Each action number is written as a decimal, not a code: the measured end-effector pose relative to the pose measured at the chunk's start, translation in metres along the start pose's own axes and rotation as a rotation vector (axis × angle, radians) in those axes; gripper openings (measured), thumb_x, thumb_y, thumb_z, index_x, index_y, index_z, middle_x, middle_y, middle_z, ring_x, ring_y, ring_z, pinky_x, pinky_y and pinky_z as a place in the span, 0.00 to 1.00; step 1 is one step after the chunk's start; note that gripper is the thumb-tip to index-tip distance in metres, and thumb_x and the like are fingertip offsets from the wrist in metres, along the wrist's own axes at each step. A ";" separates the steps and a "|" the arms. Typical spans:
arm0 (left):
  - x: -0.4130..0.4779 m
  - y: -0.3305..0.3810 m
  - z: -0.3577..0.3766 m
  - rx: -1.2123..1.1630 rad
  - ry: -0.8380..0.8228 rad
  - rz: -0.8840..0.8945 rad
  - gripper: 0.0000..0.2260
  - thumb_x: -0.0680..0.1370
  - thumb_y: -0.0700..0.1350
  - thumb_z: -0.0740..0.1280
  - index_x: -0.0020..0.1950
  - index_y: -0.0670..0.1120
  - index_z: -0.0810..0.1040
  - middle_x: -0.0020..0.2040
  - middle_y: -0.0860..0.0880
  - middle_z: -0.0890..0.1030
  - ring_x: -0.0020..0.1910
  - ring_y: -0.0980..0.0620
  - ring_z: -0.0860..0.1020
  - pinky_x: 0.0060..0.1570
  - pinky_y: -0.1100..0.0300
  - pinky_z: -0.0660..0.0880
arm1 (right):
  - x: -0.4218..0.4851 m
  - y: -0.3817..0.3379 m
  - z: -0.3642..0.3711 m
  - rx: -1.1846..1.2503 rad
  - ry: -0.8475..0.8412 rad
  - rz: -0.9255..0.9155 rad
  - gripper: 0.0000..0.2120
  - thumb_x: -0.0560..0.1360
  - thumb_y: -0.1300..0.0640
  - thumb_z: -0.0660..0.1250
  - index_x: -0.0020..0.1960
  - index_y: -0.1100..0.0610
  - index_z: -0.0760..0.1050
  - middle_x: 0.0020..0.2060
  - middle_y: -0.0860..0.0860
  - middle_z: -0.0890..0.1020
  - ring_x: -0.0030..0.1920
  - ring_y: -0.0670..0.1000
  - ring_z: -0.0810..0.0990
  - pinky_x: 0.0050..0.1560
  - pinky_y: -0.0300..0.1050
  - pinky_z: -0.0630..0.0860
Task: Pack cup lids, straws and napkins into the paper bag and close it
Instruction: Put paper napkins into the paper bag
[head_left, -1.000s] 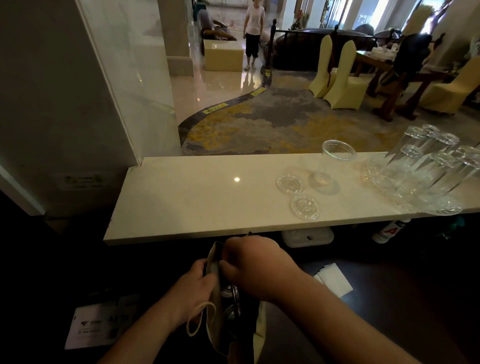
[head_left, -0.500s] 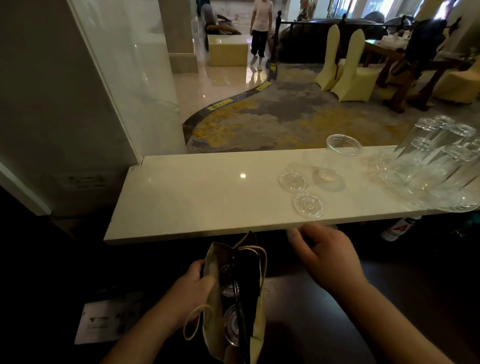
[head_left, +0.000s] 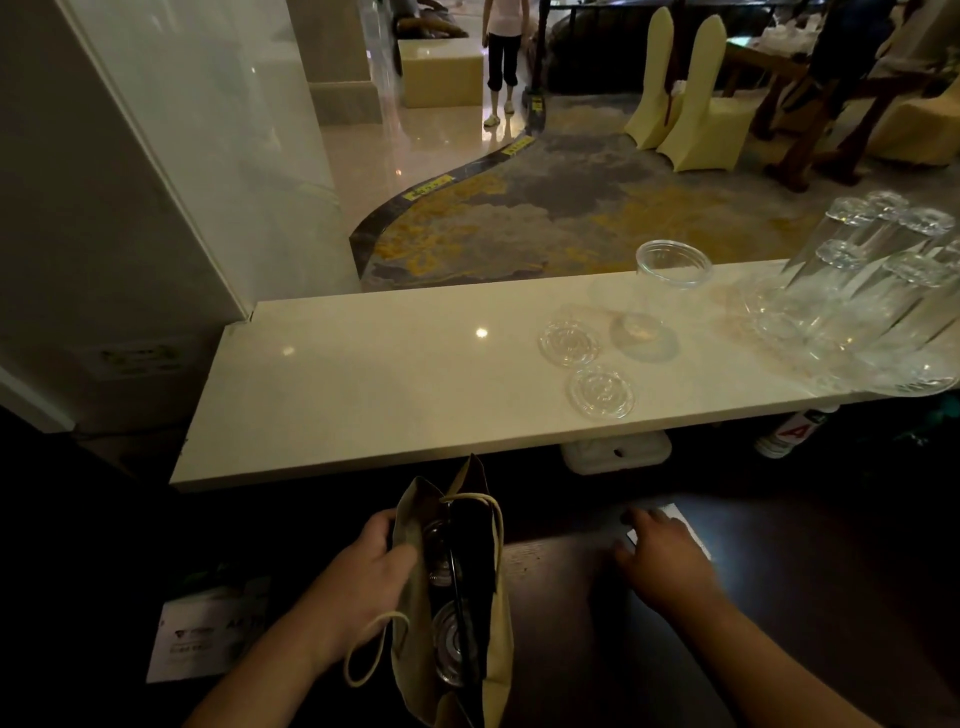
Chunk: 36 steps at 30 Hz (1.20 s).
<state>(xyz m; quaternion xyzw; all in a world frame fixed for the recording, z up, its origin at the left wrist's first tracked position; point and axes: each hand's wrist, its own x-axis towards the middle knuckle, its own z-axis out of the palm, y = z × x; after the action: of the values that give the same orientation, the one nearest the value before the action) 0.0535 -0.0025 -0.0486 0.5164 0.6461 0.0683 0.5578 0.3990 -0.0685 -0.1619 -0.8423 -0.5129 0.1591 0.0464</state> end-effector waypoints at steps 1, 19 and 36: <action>0.000 -0.001 0.000 0.014 0.003 -0.006 0.10 0.82 0.49 0.64 0.58 0.65 0.73 0.50 0.48 0.87 0.51 0.46 0.85 0.61 0.45 0.81 | 0.002 0.005 0.005 -0.020 -0.033 0.015 0.17 0.78 0.47 0.62 0.64 0.52 0.75 0.60 0.52 0.79 0.60 0.55 0.76 0.50 0.47 0.74; -0.003 -0.002 -0.004 -0.073 -0.005 -0.018 0.14 0.70 0.55 0.65 0.55 0.65 0.75 0.52 0.45 0.87 0.53 0.41 0.86 0.62 0.37 0.81 | 0.009 0.047 0.035 -0.144 -0.484 0.052 0.36 0.76 0.42 0.64 0.79 0.37 0.53 0.79 0.56 0.53 0.74 0.64 0.62 0.72 0.55 0.67; -0.006 -0.003 -0.006 -0.050 0.011 -0.023 0.18 0.73 0.53 0.67 0.63 0.62 0.75 0.50 0.45 0.89 0.52 0.41 0.87 0.61 0.37 0.81 | -0.044 -0.030 0.057 -0.308 -0.539 -0.365 0.37 0.78 0.44 0.61 0.82 0.52 0.50 0.82 0.56 0.47 0.80 0.62 0.49 0.77 0.57 0.55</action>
<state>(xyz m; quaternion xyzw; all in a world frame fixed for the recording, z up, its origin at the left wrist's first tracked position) 0.0458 -0.0058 -0.0445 0.4945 0.6530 0.0811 0.5679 0.3373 -0.0975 -0.1987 -0.6615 -0.6668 0.2855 -0.1905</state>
